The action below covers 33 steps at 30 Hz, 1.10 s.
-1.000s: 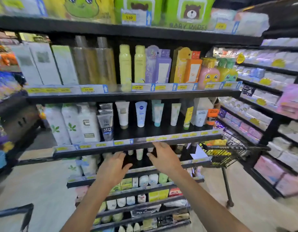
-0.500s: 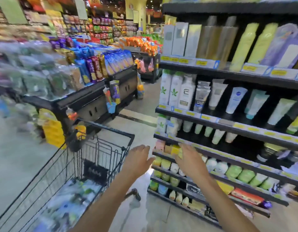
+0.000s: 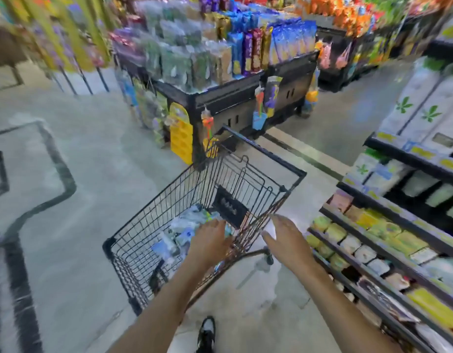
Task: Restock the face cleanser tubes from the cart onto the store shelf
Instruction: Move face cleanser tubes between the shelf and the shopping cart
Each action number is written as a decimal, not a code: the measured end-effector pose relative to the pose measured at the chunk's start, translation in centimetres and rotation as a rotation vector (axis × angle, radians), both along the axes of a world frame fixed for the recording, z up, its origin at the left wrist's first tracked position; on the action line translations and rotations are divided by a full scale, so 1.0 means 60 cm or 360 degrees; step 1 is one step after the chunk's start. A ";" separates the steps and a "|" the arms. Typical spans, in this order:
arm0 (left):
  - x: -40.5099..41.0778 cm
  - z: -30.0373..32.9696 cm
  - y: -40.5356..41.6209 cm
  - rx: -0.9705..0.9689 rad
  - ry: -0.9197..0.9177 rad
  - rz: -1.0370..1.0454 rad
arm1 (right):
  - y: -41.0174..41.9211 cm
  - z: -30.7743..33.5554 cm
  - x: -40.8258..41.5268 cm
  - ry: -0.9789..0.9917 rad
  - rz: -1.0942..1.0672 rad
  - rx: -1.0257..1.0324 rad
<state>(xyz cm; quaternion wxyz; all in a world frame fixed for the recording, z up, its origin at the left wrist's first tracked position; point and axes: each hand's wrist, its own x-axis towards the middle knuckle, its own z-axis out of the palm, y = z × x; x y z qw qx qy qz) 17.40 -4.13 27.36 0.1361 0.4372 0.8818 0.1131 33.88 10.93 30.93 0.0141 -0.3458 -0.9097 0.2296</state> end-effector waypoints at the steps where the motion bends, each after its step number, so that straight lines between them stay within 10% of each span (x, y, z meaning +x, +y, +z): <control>1: -0.018 -0.011 -0.010 -0.0029 -0.0020 0.0024 | -0.005 -0.009 -0.026 -0.0018 0.0039 -0.0007; 19: -0.324 -0.273 -0.041 -0.0316 -0.0552 0.0526 | 0.003 -0.279 -0.412 -0.0604 0.0234 -0.0398; 33: -0.398 -0.642 -0.078 -0.0405 -0.0943 0.1507 | 0.015 -0.659 -0.577 -0.0821 0.0424 -0.0654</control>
